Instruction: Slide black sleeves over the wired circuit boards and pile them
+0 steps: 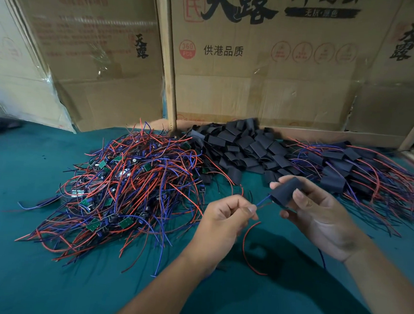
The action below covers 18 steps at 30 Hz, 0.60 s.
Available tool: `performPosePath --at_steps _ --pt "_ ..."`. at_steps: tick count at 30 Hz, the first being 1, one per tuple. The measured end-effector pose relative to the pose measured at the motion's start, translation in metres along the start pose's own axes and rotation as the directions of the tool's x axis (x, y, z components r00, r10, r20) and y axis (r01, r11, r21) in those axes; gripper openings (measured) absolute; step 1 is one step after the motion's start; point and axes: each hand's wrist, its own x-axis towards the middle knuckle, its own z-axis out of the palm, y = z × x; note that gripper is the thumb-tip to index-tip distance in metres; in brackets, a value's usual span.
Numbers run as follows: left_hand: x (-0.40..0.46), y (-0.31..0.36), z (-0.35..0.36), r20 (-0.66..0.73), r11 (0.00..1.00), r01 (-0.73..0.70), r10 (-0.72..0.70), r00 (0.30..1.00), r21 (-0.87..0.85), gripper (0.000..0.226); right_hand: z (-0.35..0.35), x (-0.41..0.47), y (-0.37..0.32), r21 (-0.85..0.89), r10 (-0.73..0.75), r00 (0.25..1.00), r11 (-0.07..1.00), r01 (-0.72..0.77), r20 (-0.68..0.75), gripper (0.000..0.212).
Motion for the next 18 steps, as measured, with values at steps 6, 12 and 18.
performPosePath --at_steps 6,12,18 --pt "0.0007 -0.0002 -0.0006 -0.001 1.000 0.000 0.000 1.000 -0.008 0.025 0.0002 -0.0001 0.0009 0.033 0.014 1.000 0.999 -0.014 0.007 0.028" --pt "-0.0001 0.0002 -0.0008 0.014 1.000 0.000 0.000 1.000 -0.007 0.026 0.0039 -0.0014 0.0017 0.078 0.035 0.999 0.996 -0.035 0.003 0.029" --pt "0.0001 -0.0016 -0.0007 0.016 0.999 0.027 -0.026 1.000 -0.027 0.027 0.0063 -0.0034 0.0023 0.079 0.038 0.999 0.996 -0.041 0.038 0.031"
